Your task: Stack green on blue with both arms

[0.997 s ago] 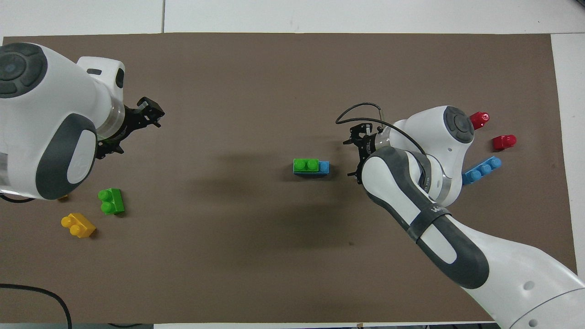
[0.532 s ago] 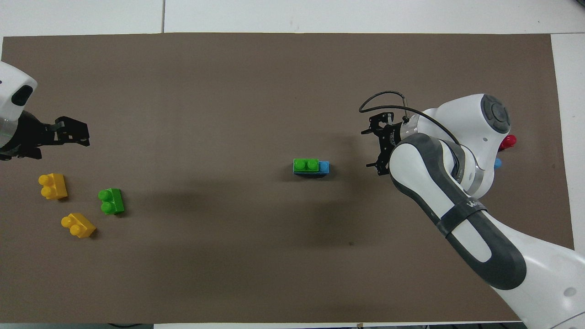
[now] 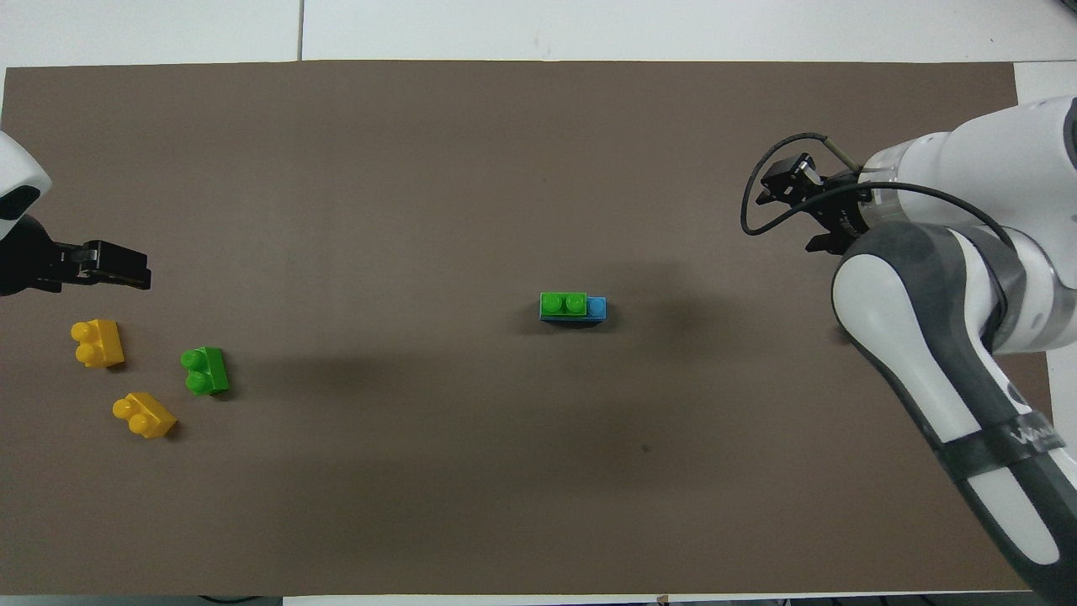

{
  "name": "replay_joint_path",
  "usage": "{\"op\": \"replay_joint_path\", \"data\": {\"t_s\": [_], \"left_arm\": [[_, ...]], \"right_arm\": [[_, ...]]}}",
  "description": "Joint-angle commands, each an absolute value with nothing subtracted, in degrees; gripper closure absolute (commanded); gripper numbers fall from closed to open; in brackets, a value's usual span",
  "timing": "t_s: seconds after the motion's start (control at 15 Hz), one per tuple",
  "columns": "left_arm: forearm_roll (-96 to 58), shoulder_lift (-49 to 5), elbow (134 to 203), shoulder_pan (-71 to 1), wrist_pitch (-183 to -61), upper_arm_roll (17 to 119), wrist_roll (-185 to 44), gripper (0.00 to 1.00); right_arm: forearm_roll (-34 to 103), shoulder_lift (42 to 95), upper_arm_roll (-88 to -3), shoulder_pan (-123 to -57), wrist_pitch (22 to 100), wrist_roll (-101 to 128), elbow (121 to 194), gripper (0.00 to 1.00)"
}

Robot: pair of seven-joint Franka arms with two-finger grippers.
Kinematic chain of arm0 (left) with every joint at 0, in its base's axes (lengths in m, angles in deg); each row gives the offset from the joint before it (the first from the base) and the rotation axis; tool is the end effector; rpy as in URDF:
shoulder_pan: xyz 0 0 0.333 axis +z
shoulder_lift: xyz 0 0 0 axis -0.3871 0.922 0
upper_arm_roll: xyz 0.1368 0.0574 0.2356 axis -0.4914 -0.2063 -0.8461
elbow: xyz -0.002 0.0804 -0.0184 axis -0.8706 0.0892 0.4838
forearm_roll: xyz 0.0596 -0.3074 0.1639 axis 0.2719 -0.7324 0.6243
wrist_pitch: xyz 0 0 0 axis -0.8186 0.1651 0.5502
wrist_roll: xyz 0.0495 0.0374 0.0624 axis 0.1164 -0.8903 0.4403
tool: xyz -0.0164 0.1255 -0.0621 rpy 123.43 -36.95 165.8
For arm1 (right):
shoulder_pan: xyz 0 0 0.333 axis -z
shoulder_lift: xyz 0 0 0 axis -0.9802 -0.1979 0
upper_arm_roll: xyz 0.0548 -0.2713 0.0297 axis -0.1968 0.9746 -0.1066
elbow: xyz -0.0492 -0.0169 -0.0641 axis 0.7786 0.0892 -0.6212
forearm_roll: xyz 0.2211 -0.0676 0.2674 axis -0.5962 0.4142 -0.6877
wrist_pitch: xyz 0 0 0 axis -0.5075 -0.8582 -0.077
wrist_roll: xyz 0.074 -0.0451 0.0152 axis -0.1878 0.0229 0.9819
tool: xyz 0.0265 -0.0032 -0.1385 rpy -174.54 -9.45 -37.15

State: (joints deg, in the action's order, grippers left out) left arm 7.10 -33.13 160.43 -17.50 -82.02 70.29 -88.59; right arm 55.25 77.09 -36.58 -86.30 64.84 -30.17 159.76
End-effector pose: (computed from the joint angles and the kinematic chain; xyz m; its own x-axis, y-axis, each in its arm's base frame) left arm 0.5147 0.0028 0.4895 0.9984 -0.0474 -0.0292 -0.0478 -0.9988 -0.0101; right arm 0.5670 0.0692 0.4151 0.8212 -0.5702 0.0220 -0.5550 -0.8070 -0.2017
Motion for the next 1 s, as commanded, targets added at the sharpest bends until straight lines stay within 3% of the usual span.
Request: {"op": "replay_joint_path", "data": {"t_s": [0.0,0.07,0.66,0.93], "left_arm": [[5.45,-33.61,159.39,-16.97,-80.12,70.66,-89.72,0.00],[4.49,-33.70,159.48,-16.80,-80.12,70.66,-89.63,0.00],[3.33,-33.61,157.91,-17.24,-80.56,70.84,-88.49,0.00],[4.74,-33.70,157.29,-17.32,-80.47,71.28,-88.66,0.00]], "right_arm": [[59.20,80.88,-37.08,-84.66,60.81,-16.04,159.71,0.08],[59.64,82.28,-36.99,-84.13,59.14,-11.47,159.53,0.03],[62.98,86.08,-37.17,-83.07,36.12,-2.91,148.47,0.00],[64.75,86.08,-36.91,-80.71,33.81,7.54,146.52,0.00]]}}
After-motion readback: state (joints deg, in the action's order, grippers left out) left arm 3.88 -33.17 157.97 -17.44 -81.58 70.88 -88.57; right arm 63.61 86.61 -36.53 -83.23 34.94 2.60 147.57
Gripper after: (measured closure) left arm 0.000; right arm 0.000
